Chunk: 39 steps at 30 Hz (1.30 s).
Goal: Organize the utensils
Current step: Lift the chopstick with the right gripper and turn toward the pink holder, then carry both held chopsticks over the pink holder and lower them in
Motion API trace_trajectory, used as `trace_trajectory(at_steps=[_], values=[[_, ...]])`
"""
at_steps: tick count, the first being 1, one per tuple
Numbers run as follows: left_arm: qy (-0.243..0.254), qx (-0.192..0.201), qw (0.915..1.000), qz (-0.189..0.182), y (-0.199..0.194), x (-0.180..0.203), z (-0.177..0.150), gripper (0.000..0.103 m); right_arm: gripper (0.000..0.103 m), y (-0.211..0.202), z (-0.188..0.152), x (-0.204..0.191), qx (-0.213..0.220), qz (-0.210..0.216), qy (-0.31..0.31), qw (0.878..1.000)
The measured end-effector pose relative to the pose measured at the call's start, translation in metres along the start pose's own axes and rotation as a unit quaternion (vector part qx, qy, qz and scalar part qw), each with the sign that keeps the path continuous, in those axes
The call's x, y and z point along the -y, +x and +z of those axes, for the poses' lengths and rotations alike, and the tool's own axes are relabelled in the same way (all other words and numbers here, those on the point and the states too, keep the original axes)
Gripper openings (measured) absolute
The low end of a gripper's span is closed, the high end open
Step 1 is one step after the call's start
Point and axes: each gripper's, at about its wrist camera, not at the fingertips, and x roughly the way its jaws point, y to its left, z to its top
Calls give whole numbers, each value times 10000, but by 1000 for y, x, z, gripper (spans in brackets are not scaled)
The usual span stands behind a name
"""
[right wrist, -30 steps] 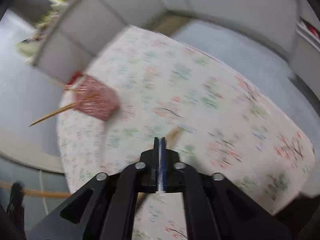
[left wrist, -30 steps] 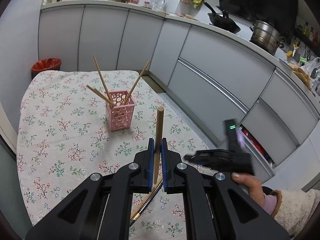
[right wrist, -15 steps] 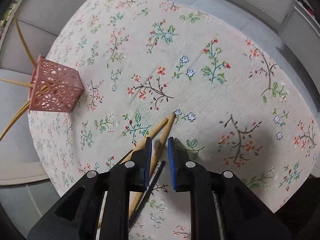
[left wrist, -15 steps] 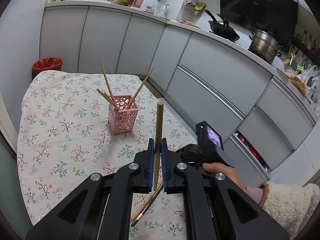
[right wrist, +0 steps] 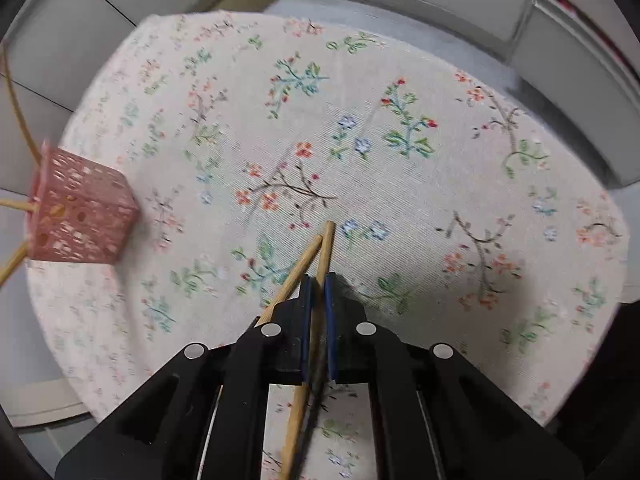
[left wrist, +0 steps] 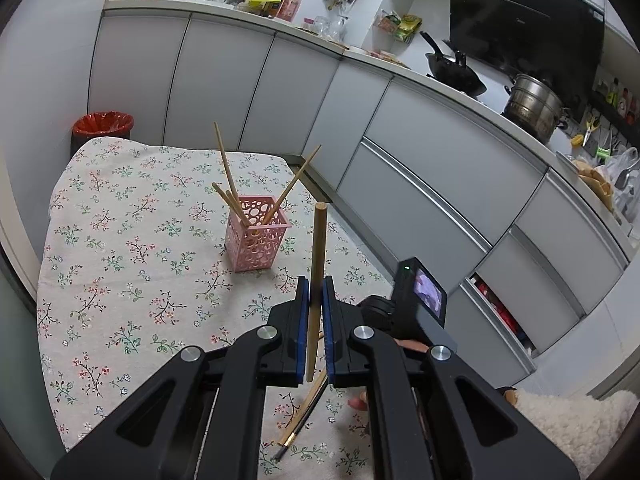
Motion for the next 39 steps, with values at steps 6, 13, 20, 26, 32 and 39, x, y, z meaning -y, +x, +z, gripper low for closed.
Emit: trace_trajectory(at_steps=[6,13,20,26,32,39], values=[[-63,146,9999,57,-4,-2,2,7,4,-9,11,16,14,942,-280,9952],[76,340,9992,192,-12,5,2,7,5,-57,8,11,753,1608,-1543,9719],[182,386,9984,362,-14,18,7,7,4,-126,-32,-3,1401,2266,-2868,9202],[330,361,9974,534,-17,36,11,7,4,-175,-54,-2,1781,2401,-3407,8914],[381,410,9958,719,-20,48,26,7,4,-216,-50,-6,2021,2575,-3599,8737],[403,630,9924,981,-21,53,54,7,4,-252,-20,-16,2396,2626,-3517,8660]])
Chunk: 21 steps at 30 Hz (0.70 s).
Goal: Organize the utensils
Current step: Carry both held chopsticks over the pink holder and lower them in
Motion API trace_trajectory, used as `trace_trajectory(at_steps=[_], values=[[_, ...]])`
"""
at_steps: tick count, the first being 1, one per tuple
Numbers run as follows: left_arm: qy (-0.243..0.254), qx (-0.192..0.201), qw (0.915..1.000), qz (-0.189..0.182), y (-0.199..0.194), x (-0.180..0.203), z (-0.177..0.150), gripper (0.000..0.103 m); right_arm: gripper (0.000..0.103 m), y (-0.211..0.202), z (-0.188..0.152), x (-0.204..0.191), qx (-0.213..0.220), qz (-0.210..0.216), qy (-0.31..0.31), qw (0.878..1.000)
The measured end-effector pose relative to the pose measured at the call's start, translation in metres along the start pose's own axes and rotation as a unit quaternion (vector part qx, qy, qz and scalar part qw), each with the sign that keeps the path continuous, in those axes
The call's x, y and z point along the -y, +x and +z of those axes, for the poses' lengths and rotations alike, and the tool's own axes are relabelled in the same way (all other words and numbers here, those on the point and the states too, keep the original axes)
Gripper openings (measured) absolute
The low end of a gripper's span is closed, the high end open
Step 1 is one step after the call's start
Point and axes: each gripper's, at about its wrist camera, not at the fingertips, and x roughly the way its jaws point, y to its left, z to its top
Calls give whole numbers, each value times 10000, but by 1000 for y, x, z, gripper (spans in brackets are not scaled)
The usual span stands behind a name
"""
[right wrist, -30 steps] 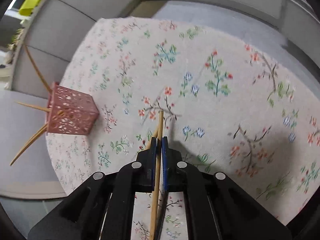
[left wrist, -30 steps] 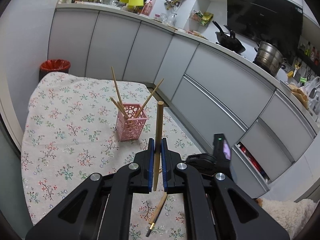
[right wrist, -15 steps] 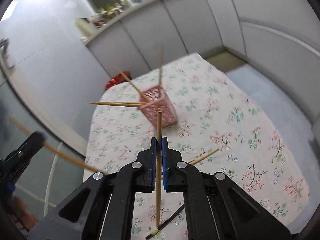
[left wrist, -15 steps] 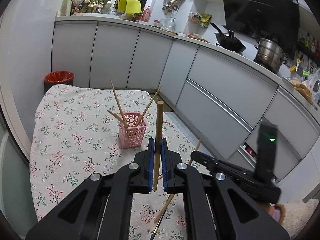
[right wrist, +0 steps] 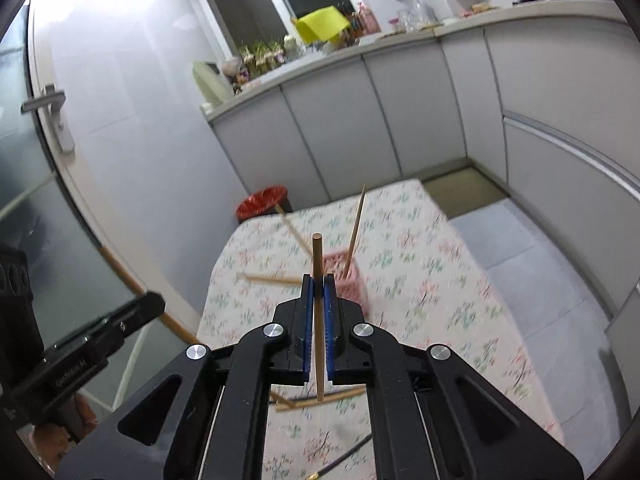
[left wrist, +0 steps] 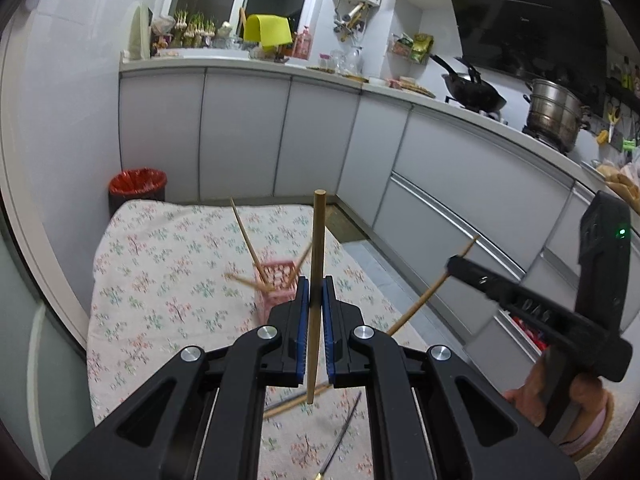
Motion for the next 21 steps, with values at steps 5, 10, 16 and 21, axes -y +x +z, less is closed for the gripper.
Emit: trace_trajectory(at_steps=[5,10,16,21], values=[[-78,238,9996,164,17,-3,32,7,4,-3,38,11,339,-35,62,9994],[-157,515,9980,326,47,-7,61,7,4,2,70,15,697,10,68,9975],[-118,610,9962,613,101,-12,83,7,4,20,97,21,940,121,-25,9955],[-30,405,9947,942,159,-18,77,7,4,43,102,28,883,141,-96,9959]])
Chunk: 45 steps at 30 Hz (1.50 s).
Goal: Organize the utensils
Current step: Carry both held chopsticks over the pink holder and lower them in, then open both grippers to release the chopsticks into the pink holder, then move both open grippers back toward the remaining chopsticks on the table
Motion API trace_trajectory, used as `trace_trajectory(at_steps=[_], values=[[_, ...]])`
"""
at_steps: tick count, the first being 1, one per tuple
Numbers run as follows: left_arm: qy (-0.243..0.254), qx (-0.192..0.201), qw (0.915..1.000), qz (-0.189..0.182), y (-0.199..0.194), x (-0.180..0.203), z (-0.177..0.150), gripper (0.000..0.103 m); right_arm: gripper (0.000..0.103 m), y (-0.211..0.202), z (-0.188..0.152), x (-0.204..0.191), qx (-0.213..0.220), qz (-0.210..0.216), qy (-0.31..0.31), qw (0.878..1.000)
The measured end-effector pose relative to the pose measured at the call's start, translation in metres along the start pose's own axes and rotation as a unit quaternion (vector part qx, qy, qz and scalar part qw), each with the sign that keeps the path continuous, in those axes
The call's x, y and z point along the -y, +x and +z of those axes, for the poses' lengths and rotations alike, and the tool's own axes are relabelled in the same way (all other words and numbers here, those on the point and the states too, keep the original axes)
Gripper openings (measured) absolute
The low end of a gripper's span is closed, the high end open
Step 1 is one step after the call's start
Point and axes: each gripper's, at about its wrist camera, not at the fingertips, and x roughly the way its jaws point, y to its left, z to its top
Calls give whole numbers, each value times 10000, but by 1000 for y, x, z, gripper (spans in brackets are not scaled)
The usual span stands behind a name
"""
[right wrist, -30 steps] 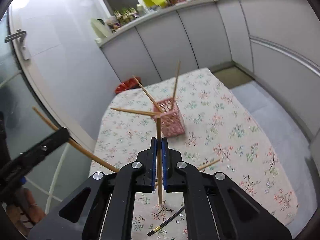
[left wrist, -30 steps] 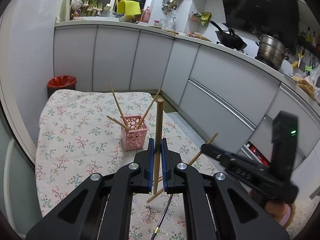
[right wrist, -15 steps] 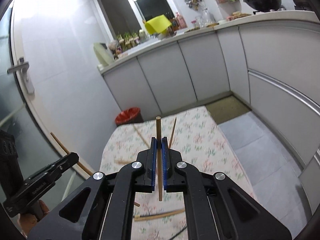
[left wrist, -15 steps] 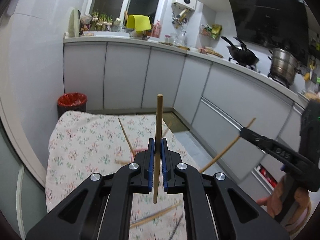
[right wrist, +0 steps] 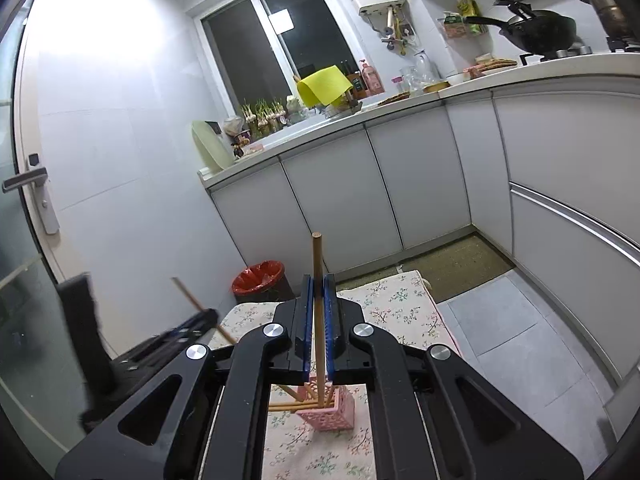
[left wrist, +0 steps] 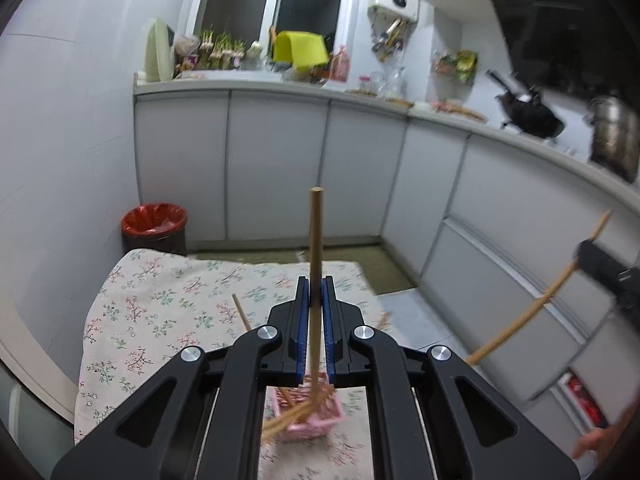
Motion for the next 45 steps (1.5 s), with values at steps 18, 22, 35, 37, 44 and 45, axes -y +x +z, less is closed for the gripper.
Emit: trace_trajectory(at_steps=[18,22,35,37,44,45], values=[[-297,1023,9928,545,-77,-38,3,35,4,62,-11,-11,-162,53,-162,9997],[-376,961,9923,681,-78,-50,-4,35,4,84,-20,-24,-239,54,-381,9990],[-355,542,9944,832,-100,-45,-23,49,33,71,-40,-45,-406,-582,-824,9941],[-318,478,9946,867,-105,-40,-28,50,38,56,-42,-46,-405,-642,-861,9934],[-286,466,9932,1024,-131,-32,-43,73,56,17,-53,-49,-431,-750,-888,9923],[-284,471,9929,1053,-135,-31,-45,76,60,11,-55,-49,-459,-740,-859,9925]])
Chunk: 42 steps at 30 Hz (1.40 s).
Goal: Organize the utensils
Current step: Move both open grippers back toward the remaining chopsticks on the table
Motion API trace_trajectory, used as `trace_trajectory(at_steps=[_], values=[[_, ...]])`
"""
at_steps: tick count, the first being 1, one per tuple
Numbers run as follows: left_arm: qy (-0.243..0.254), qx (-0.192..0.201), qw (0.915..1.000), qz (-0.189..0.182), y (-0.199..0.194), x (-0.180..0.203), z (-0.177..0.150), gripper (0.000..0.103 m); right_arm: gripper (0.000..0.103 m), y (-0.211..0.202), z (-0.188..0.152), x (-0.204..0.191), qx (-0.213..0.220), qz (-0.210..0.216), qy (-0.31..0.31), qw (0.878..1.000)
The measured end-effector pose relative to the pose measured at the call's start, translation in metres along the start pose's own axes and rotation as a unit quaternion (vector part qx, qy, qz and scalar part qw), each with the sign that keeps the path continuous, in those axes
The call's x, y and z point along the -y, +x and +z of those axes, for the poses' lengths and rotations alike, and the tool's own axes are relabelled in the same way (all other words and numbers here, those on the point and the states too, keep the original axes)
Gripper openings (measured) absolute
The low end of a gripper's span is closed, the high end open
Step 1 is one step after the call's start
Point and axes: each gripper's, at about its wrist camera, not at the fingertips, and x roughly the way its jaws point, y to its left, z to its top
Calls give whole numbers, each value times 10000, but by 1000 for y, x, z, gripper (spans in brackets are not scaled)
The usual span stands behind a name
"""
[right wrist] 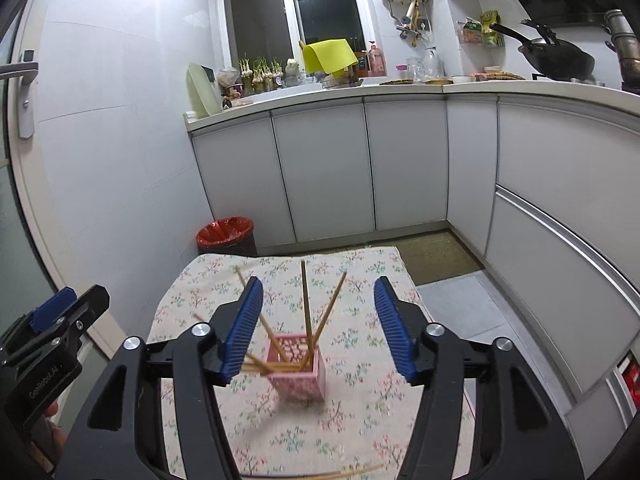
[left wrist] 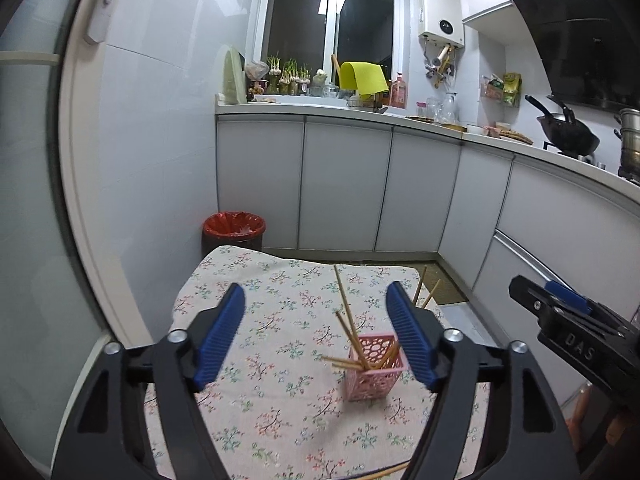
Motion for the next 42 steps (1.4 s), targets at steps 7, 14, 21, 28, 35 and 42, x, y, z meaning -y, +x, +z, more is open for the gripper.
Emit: trace_trajectory(at_steps=[7,14,21,28,35,42], values=[[94,-106,9999,25,-21,4,-16,86,90,-28,-21,3,-36,-15,62,10000],[157,-70,9998,-26,-43,8,-24,89,93,-44,-37,13,-109,-179,225,9995],[159,-46,9998,-62,-59,12,-31,96,96,-57,-51,27,-101,-486,256,9984],[386,-174,9991,-98,-62,22,-40,96,96,-69,-72,36,-194,-638,260,9974],[726,-648,9952,-72,-46,31,-63,96,96,-74,-110,56,-666,-624,564,9942],[851,-1098,9898,-311,-32,45,-82,96,96,-78,-139,56,-845,-745,608,9918]])
